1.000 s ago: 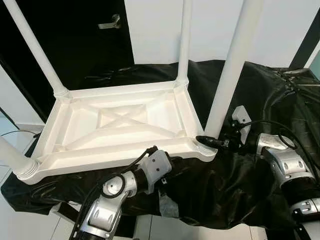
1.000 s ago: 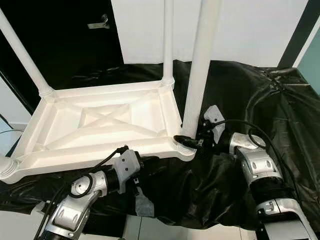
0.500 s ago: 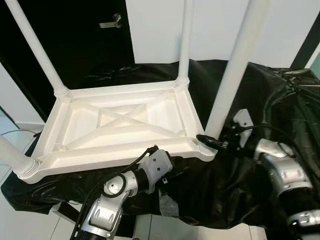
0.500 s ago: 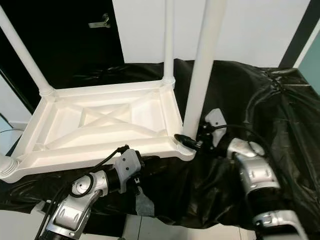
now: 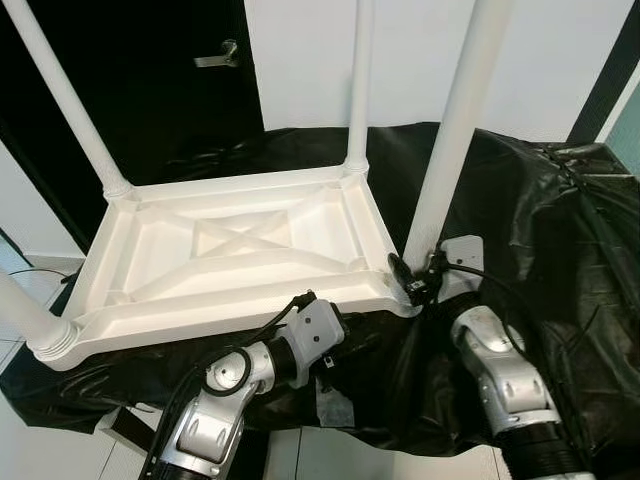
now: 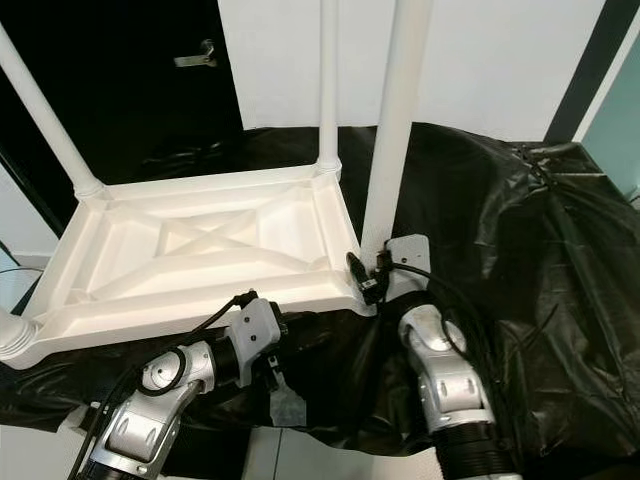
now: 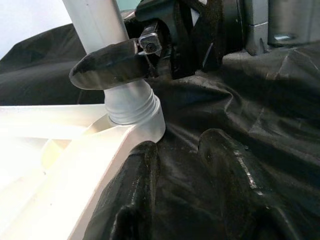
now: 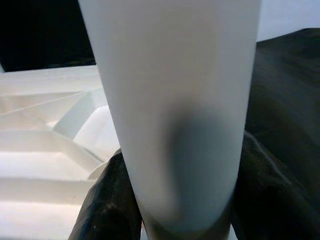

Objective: Building children table

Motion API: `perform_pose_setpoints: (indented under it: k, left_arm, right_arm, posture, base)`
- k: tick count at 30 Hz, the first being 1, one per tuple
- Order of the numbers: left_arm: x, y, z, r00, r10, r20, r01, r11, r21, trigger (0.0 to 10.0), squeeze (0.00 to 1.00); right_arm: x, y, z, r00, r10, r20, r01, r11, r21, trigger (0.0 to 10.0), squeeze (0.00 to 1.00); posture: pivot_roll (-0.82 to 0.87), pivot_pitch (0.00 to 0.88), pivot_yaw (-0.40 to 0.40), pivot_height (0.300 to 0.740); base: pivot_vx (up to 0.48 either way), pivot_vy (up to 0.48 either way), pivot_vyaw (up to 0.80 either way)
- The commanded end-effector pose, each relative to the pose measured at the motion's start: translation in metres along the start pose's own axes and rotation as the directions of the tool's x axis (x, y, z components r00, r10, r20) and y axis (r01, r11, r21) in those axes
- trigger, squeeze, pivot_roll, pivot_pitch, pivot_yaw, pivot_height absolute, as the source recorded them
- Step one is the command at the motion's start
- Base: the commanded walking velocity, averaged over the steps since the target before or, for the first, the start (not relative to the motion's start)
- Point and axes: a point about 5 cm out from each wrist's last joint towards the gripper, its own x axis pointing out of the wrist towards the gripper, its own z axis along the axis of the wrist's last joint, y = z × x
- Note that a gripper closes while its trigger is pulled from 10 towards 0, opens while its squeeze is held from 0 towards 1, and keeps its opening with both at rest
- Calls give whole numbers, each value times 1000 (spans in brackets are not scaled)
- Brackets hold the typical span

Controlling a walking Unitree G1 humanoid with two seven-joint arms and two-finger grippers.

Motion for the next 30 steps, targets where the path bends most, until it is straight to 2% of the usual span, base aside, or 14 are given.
perform_pose_setpoints:
  k: [1, 3, 6, 8, 13, 14, 15, 20, 22, 23, 25, 26, 29, 30]
  left_arm:
    - [-1, 5, -2, 996, 88, -4, -88, 996, -3, 10000, 0]
    - [1, 4, -1, 996, 91, -1, -91, 996, -6, 10000, 0]
    - [2, 4, -1, 996, 93, 0, -93, 996, -7, 10000, 0]
    - [4, 0, -1, 996, 86, 3, -86, 996, -16, 10000, 0]
    - [7, -3, -1, 997, 77, 7, -76, 997, -20, 10000, 0]
    - [7, -2, -1, 997, 75, 7, -75, 997, -19, 10000, 0]
    - [7, -1, -1, 997, 76, 7, -76, 997, -18, 10000, 0]
    - [5, -1, -1, 997, 80, 10, -80, 997, -17, 10000, 0]
    - [6, -1, 0, 997, 78, 13, -78, 997, -18, 10000, 0]
    - [6, -1, 0, 997, 77, 15, -77, 997, -19, 10000, 0]
    - [7, -1, 0, 997, 77, 15, -77, 997, -18, 10000, 0]
    - [7, 0, 0, 997, 77, 15, -77, 997, -17, 10000, 0]
    - [6, 0, 0, 997, 77, 14, -77, 997, -17, 10000, 0]
    - [6, 1, 0, 997, 77, 15, -76, 997, -15, 10000, 0]
  right_arm:
    - [-5, 0, -19, 993, -59, -106, 59, 998, -3, 10000, 0]
    - [-6, 2, -16, 982, -155, -110, 159, 987, 29, 10000, 0]
    - [-6, 3, -15, 966, -226, -122, 235, 970, 59, 10000, 0]
    - [-5, 17, -10, 973, -203, -112, 213, 973, 84, 10000, 0]
    - [-6, 24, -4, 981, -176, -87, 183, 979, 87, 10000, 0]
    - [-7, 23, -2, 983, -171, -73, 177, 980, 88, 10000, 863]
    - [-7, 23, 0, 983, -171, -61, 176, 981, 82, 10000, 1000]
    - [-12, 15, 9, 993, -116, 6, 115, 990, 87, 10000, 1000]
    - [-14, 10, 9, 997, -72, 15, 71, 995, 75, 10000, 1000]
    - [-17, 2, 9, 1000, -2, 25, 0, 998, 62, 10000, 1000]
    - [-18, -1, 8, 999, 23, 29, -25, 998, 59, 10000, 1000]
    - [-21, -6, 7, 995, 89, 35, -91, 995, 47, 10000, 0]
    - [-22, -8, 7, 991, 127, 37, -129, 991, 38, 10000, 0]
    - [-24, -12, 5, 982, 188, 33, -189, 982, 16, 10000, 0]
  posture:
    - [13, 0, 24, 740]
    - [18, 0, 15, 740]
    - [18, 0, 13, 740]
    - [13, 0, 15, 740]
    - [8, 0, 18, 740]
    - [9, 0, 16, 740]
    - [9, 0, 16, 740]
    - [4, 0, 18, 740]
    - [4, 0, 17, 740]
    - [3, 0, 17, 740]
    - [3, 0, 18, 740]
    - [2, 0, 18, 740]
    - [2, 0, 18, 740]
    - [2, 0, 20, 740]
  base:
    - [0, 0, 0]
    - [0, 0, 0]
    - [0, 0, 0]
    - [0, 0, 0]
    - [0, 0, 0]
    - [0, 0, 0]
    - [0, 0, 0]
    - [0, 0, 0]
    - [0, 0, 0]
    - [0, 0, 0]
    - [0, 0, 0]
    - [0, 0, 0]
    - [0, 0, 0]
    - [0, 0, 0]
